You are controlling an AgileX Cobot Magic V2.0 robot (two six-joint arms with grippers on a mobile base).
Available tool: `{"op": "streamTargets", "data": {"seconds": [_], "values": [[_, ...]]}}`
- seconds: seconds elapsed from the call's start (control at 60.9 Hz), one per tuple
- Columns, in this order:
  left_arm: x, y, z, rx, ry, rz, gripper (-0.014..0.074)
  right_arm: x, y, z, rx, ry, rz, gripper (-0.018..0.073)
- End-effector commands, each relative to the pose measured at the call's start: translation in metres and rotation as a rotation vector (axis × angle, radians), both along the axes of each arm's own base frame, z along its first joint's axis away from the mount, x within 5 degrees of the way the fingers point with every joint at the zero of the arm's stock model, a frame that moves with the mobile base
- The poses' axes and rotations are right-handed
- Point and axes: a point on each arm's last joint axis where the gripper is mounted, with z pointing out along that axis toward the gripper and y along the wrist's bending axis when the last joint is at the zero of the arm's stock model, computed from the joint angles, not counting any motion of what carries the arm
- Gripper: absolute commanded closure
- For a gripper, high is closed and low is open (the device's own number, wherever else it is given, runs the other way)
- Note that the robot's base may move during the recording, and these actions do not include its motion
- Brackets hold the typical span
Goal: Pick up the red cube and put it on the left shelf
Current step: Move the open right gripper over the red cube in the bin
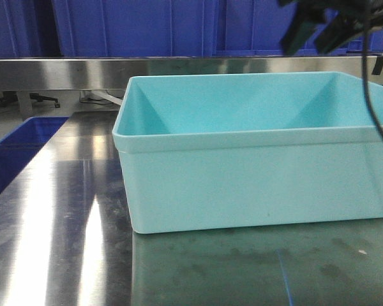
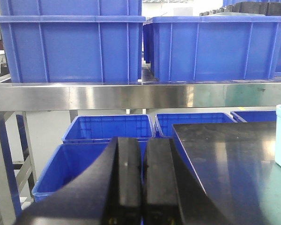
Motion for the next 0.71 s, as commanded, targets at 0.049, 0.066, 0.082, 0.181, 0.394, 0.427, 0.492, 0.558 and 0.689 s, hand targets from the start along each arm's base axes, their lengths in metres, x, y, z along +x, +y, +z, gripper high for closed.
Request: {"op": "streamTargets", "data": {"seconds": [0.049,0.066,0.082,0.181,0.394,0.427,0.492,0.558,0.689], "values": [[-0.001,0.0,0.0,-0.001,-0.073,-0.001,0.0495,0.004,0.009,0.013,0.001,-0.072,0.035,-0.0045],[-0.001,0.0,0.0,-0.001,-0.073,-0.001,0.0495,0.005,0.009,0.012,-0.001,-0.066,0.036,-0.0044],[-0.001,0.0,0.0,-0.001,-0.073,-0.001,0.0495,0.005,0.01,0.011,-0.003,-0.059,0.037,-0.0045],[-0.001,0.0,0.0,-0.001,-0.073,-0.001,0.0495,0.007,0.013,0.0,-0.019,-0.008,0.045,-0.0045],[-0.001,0.0,0.0,-0.001,-0.073,-0.001,0.0495,0.009,0.014,-0.009,-0.033,0.035,0.048,-0.0045],[-0.001,0.0,0.0,-0.001,-0.073,-0.001,0.0495,0.008,0.014,-0.009,-0.035,0.041,0.051,-0.0045],[-0.001,0.0,0.0,-0.001,-0.073,-0.001,0.0495,0.008,0.015,-0.01,-0.038,0.051,0.053,-0.0045],[-0.001,0.0,0.0,-0.001,-0.073,-0.001,0.0495,0.006,0.016,-0.011,-0.043,0.066,0.059,-0.0045],[-0.001,0.0,0.0,-0.001,-0.073,-0.001,0.0495,0.004,0.019,-0.015,-0.052,0.098,0.072,-0.0045]]}}
